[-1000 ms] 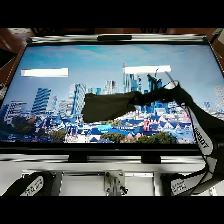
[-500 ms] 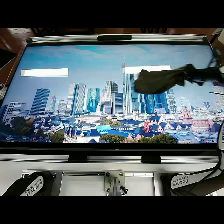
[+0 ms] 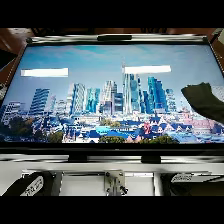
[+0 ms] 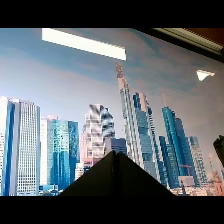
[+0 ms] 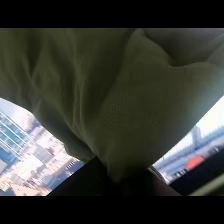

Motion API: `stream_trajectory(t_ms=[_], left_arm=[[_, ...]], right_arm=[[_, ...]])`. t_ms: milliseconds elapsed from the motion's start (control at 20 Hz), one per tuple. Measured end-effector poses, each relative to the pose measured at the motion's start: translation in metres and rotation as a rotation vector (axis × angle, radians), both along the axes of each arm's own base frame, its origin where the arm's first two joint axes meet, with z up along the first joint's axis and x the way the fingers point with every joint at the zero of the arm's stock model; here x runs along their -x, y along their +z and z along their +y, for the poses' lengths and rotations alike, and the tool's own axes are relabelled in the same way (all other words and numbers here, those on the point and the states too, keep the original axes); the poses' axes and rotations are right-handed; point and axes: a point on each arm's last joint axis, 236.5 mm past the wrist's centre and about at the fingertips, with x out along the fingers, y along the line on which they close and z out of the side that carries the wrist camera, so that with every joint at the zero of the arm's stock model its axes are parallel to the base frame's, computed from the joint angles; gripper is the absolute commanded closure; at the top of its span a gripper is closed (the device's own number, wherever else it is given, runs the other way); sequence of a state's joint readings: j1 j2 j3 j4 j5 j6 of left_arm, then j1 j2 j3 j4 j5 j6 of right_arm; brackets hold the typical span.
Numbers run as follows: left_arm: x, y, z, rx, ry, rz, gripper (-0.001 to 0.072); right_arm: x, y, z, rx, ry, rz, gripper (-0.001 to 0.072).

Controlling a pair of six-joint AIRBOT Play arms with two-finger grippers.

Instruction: Fold the shirts.

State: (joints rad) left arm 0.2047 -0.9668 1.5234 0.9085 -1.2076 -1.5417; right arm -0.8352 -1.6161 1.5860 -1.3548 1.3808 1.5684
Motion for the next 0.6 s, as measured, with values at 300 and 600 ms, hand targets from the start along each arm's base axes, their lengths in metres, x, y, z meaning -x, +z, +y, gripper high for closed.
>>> stream_trajectory(t_ms=[300,600], left_arm=[[0.000,0.000,0.000,-0.001,-0.001,0.002,0.0681],[0.000,0.000,0.000,-0.009,-0.006,-0.003,0.0681]], right_arm=[[0.092,-0.040,0.045,-0.105,-0.096,0.216,0.0650],[0.153,-0.061,0.070,-0.079,-0.099,0.357,0.0650]])
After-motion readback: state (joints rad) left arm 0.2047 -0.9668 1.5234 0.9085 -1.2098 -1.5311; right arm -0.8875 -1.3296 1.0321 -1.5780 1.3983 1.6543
